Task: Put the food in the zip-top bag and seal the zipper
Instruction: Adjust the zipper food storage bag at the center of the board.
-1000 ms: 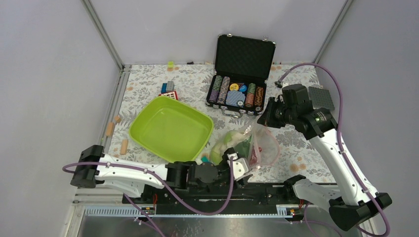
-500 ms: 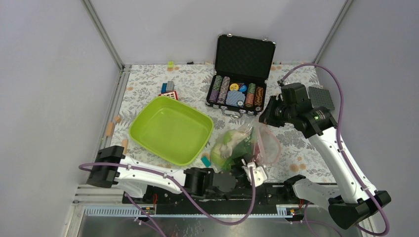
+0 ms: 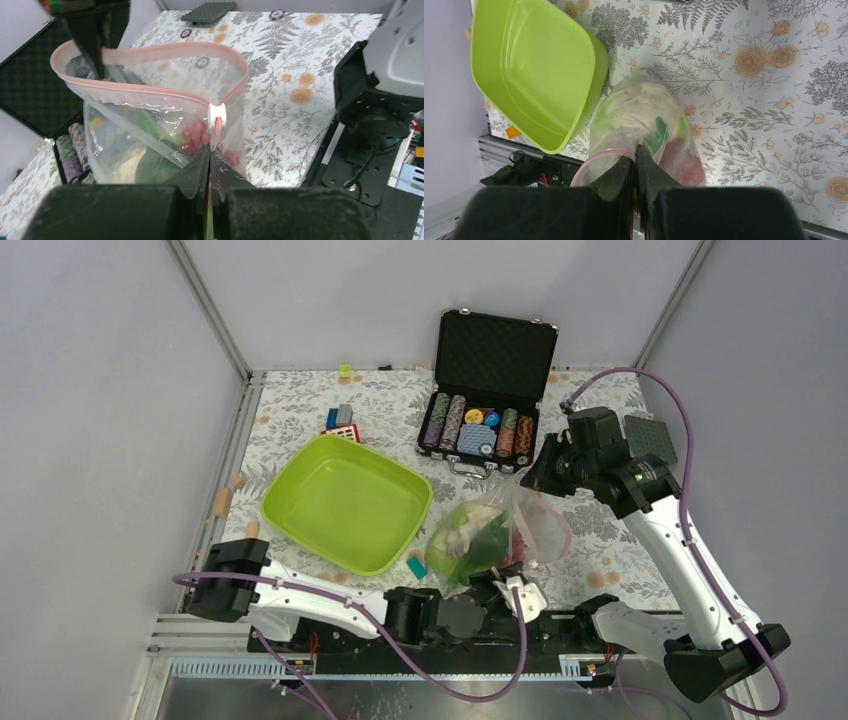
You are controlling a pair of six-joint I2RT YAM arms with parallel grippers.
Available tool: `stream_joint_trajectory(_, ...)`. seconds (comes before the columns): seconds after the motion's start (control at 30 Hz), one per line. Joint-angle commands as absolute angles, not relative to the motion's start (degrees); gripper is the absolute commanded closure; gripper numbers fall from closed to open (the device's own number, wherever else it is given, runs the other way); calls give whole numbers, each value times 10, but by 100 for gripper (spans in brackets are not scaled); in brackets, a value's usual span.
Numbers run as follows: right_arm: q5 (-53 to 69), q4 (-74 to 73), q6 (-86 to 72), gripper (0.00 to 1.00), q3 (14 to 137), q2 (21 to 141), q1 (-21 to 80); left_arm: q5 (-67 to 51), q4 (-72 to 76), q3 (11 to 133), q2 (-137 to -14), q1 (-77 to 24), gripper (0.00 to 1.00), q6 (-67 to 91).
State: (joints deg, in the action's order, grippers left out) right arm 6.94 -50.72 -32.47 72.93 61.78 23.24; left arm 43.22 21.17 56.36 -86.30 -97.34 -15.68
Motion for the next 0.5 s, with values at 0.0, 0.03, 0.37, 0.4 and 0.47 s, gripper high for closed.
stream_joint_trajectory(0.0, 73, -510, -272, 96, 755, 617, 231, 494, 285, 530, -801, -954, 100, -138)
stream_joint_trajectory(0.03, 65, -513, -255, 86, 756, 613, 230, 489, 270, 520, -780, -936, 100, -110)
stream_joint_trajectory(0.37, 237, -279, 27, 29, 668, 481, 231, 210, 201, 394, -571, -726, 100, 85)
stream_joint_trajectory(0.4, 266, -269, 49, 27, 664, 476, 231, 202, 194, 391, -561, -723, 100, 81)
stream_joint_trajectory(0.47, 357, -265, 88, 27, 664, 476, 231, 187, 182, 386, -546, -716, 100, 81)
